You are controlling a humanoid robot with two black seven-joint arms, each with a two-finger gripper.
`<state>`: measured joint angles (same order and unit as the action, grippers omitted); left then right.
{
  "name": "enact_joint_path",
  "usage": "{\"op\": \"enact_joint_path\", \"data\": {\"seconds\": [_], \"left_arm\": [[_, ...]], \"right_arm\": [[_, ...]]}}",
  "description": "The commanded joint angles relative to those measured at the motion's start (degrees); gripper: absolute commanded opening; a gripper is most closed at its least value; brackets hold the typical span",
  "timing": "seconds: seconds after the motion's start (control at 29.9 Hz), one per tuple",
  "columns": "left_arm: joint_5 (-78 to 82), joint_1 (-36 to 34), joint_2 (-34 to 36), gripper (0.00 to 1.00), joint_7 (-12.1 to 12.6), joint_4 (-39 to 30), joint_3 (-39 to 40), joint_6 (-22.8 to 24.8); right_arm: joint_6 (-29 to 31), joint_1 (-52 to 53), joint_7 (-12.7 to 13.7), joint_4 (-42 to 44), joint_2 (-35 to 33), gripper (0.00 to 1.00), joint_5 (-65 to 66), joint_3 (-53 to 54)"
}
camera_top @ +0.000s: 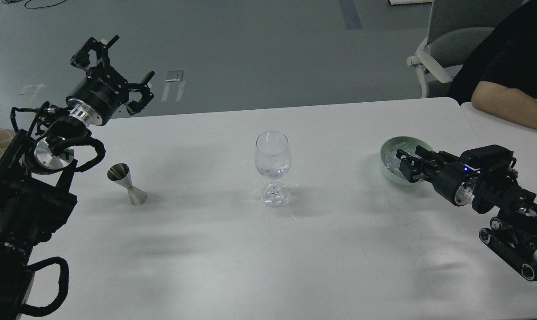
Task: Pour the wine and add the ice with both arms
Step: 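Close the right gripper around an ice cube in the bowl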
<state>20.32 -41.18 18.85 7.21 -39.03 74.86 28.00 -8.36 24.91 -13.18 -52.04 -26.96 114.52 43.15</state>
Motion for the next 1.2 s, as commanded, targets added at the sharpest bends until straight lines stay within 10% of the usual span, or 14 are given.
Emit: {"op": "enact_joint_path", "data": {"seconds": [0.0, 1.17], "left_arm": [[-0.02, 0.05, 0.04, 0.98, 0.0, 0.0, 0.02, 0.0], [-0.28, 0.13, 0.13, 0.98, 0.0, 0.0, 0.02, 0.0]], "right_arm": [[0.01, -0.03, 0.0, 0.0, -0.02, 0.5, 0.0, 0.0], [0.01, -0.3, 0.08, 0.18, -0.02, 0.33, 0.09, -0.09]]}}
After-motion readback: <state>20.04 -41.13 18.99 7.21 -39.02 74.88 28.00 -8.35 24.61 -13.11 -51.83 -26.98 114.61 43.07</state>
